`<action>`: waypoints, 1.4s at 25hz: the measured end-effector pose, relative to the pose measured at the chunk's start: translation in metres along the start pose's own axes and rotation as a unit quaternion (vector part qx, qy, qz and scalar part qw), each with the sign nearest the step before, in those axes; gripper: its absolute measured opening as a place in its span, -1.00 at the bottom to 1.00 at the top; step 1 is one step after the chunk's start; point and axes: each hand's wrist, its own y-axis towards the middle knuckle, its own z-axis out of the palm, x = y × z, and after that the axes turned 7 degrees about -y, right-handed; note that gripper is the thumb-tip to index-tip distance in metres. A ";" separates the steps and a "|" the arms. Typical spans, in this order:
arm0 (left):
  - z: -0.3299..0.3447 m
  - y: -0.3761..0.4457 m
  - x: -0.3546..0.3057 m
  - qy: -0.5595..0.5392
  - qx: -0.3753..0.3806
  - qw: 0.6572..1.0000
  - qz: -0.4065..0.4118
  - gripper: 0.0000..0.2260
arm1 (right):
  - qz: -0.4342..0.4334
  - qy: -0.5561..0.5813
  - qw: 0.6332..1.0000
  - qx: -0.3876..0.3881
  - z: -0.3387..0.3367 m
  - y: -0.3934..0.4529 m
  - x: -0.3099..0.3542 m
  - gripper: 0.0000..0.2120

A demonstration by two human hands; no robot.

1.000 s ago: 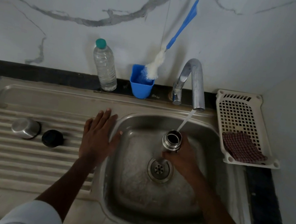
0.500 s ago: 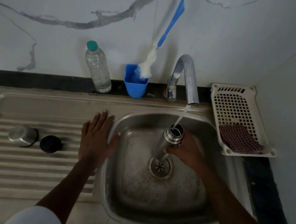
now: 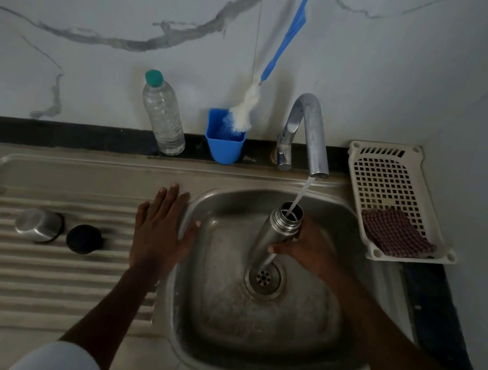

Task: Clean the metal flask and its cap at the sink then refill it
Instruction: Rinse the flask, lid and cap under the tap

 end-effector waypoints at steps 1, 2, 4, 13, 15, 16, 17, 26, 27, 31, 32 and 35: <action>-0.001 0.000 -0.001 0.000 0.001 1.000 -0.002 -0.35 | 0.019 0.051 0.998 -0.010 0.003 -0.001 0.000 -0.25; -0.001 0.000 -0.002 0.000 0.001 1.000 -0.004 -0.34 | 0.055 0.110 0.992 -0.030 0.006 -0.003 0.002 -0.31; -0.002 -0.001 -0.004 -0.007 -0.001 1.000 -0.008 -0.34 | 0.145 0.267 0.951 -0.051 0.011 -0.005 0.000 -0.42; -0.003 -0.001 -0.004 -0.010 -0.007 1.000 -0.016 -0.41 | 0.267 0.684 0.675 -0.065 0.060 0.002 -0.003 -0.40; -0.003 -0.001 -0.005 -0.015 -0.007 1.000 -0.018 -0.41 | 0.256 0.721 0.639 -0.080 0.061 0.008 0.002 -0.45; -0.004 -0.001 -0.005 -0.016 -0.007 1.000 -0.020 -0.41 | 0.251 0.729 0.631 -0.090 0.061 0.009 0.005 -0.49; -0.004 -0.001 -0.005 -0.017 -0.008 1.000 -0.019 -0.41 | 0.244 0.735 0.625 -0.097 0.061 0.010 0.009 -0.53; -0.005 -0.001 -0.005 -0.019 0.015 1.000 -0.013 -0.39 | 0.218 0.726 0.649 -0.059 0.048 0.002 0.023 -0.56; -0.005 -0.001 -0.005 -0.018 0.015 1.000 -0.012 -0.39 | 0.219 0.722 0.653 -0.064 0.047 0.002 0.024 -0.56; -0.002 -0.001 0.000 -0.022 0.000 1.000 -0.001 -0.41 | 0.225 0.780 0.583 -0.028 0.048 0.002 0.030 -0.57; -0.002 -0.001 0.001 -0.021 -0.001 1.000 -0.001 -0.41 | 0.222 0.782 0.582 -0.020 0.049 -0.001 0.033 -0.56; -0.001 0.000 0.000 -0.022 0.006 1.000 0.001 -0.39 | 0.228 0.755 0.614 -0.009 0.053 -0.018 0.036 -0.57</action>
